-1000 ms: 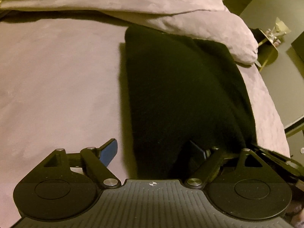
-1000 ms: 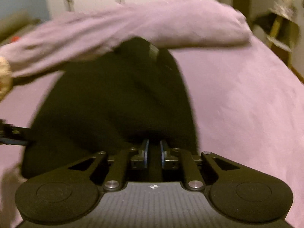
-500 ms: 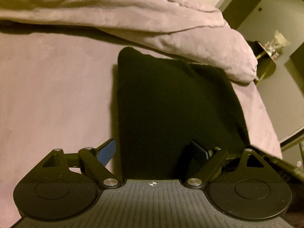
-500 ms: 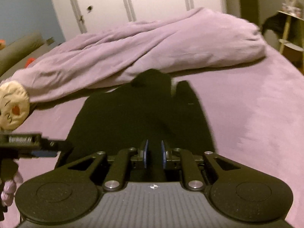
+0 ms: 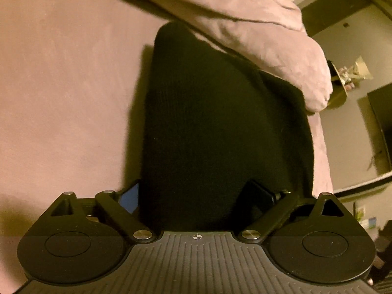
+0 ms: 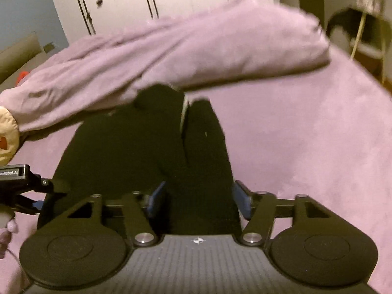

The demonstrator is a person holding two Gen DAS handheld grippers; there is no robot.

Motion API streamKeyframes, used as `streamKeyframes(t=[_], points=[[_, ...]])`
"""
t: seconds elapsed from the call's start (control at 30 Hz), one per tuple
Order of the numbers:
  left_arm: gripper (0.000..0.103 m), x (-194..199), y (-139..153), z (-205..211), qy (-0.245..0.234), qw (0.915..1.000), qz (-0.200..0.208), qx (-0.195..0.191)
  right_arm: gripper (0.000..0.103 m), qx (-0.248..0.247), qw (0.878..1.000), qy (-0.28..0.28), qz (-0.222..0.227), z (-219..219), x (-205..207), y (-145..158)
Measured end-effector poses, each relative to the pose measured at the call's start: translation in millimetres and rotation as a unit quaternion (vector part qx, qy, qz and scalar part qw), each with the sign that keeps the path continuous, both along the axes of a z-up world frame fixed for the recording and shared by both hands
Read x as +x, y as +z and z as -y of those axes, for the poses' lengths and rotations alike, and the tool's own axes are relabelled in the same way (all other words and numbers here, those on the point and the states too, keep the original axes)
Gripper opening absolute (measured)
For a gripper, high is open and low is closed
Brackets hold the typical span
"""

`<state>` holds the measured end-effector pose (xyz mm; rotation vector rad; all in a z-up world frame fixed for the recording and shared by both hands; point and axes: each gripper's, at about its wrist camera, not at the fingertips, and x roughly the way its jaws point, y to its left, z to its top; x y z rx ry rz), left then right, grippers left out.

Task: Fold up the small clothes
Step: 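Grasp the hem with both grippers and fold it toward the collar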

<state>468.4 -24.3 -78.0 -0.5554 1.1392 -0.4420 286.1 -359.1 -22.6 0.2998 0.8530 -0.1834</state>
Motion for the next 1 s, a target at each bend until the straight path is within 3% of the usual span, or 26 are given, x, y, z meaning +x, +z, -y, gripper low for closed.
streamKeyframes(t=[0.03,0.13,0.23,0.4,0.47,0.53,0.6,0.67,0.83,1.0], points=[[0.097,2,-3,1,-0.003,1.0000,-0.001,-0.005,0.077,0.028,1.000,0.004,-0.007,8,5,-6],[0.097,10,-11,6,-0.005,0.9997,-0.009,-0.021,0.094,0.114,0.993,0.020,-0.024,30,18,-24],[0.097,15,-17,7,-0.008,0.9995,-0.007,-0.031,0.096,0.161,0.986,0.022,-0.039,41,32,-40],[0.097,19,-18,12,-0.027,0.9992,0.021,-0.020,0.097,0.189,0.981,0.030,-0.027,43,47,-56],[0.092,17,-17,13,-0.028,0.9988,0.036,-0.019,0.089,0.187,0.982,0.026,-0.018,40,46,-58],[0.083,14,-15,13,-0.029,0.9980,0.053,-0.015,0.063,0.225,0.974,0.021,-0.008,43,44,-59],[0.071,11,-13,9,-0.032,0.9972,0.065,-0.019,0.060,0.249,0.968,0.021,-0.002,44,39,-60],[0.068,10,-12,5,-0.034,0.9966,0.070,-0.027,0.060,0.247,0.969,0.021,-0.001,45,37,-61],[0.079,12,-19,3,-0.020,0.9975,0.058,-0.034,0.065,0.239,0.971,0.002,-0.003,40,40,-61],[0.057,5,-7,-2,-0.015,0.9968,0.068,-0.039,0.059,0.238,0.971,0.011,0.000,22,44,-47]])
